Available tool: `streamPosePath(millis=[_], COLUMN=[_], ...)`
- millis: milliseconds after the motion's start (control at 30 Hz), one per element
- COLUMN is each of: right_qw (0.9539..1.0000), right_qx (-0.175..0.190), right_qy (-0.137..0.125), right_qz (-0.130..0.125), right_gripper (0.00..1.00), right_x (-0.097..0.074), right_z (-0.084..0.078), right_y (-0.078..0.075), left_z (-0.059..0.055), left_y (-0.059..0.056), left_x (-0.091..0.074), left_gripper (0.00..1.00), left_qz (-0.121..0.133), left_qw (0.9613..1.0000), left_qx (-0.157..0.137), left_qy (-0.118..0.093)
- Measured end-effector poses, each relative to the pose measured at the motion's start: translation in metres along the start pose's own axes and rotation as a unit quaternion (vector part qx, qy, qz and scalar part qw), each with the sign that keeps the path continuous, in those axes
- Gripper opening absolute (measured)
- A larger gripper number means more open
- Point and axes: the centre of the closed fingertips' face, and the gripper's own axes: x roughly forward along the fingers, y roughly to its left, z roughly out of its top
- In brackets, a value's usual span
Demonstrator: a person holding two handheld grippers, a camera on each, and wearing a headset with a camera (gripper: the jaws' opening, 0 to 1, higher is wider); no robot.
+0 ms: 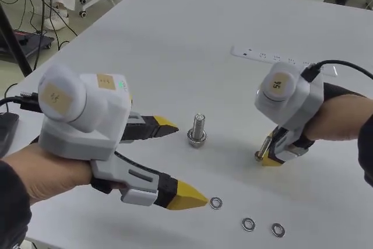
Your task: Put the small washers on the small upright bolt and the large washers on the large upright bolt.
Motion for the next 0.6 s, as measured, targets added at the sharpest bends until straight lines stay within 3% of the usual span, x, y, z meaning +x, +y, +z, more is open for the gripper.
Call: streamPosePath(millis=[600], right_qw=[0.9994], right_qx=[0.029], right_qy=[-0.017], right_qz=[-0.012], right_gripper=[0.20], right_x=[-0.018], right_z=[-0.016], right_y=[0.004], left_z=[0.000], left_y=[-0.002], left_x=[0.001], left_gripper=[0.78], left_qz=[-0.002], left_qw=[1.0000], left_qx=[0.002], left_qy=[0.000])
